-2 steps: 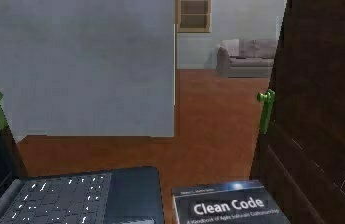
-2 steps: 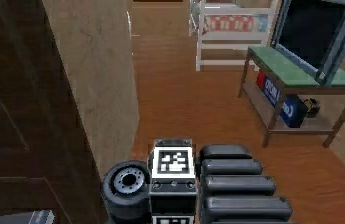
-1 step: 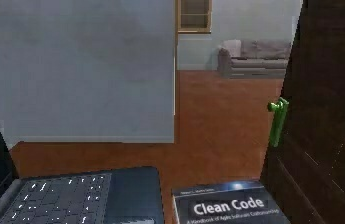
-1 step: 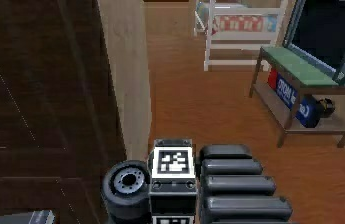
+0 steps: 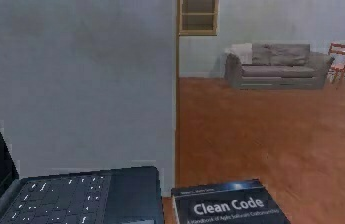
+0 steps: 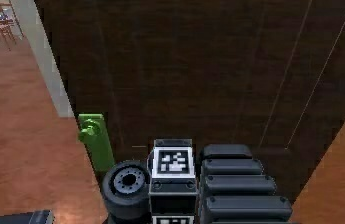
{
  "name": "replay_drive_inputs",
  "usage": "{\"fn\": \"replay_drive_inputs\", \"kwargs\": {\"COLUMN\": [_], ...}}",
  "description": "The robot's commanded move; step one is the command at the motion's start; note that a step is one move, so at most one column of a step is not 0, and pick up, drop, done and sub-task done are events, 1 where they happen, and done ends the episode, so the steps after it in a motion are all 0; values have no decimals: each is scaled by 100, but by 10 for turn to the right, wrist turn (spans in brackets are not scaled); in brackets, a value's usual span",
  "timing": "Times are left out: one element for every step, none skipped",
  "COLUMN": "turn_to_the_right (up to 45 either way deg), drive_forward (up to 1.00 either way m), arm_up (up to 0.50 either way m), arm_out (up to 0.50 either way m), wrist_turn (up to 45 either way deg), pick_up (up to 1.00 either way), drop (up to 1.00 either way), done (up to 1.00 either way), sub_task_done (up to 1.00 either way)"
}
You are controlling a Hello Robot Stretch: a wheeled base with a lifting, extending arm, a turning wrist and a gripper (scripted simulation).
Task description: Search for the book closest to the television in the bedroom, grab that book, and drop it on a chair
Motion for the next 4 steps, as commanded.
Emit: {"fn": "replay_drive_inputs", "kwargs": {"turn_to_the_right": [210, 0, 300, 0], "drive_forward": [0, 75, 0, 100], "arm_up": [0, 0, 0, 0], "arm_out": [0, 0, 0, 0], "wrist_turn": [0, 0, 0, 0], "pick_up": [0, 0, 0, 0], "drop": [0, 0, 0, 0], "done": [0, 0, 0, 0], "sub_task_done": [0, 0, 0, 0]}}
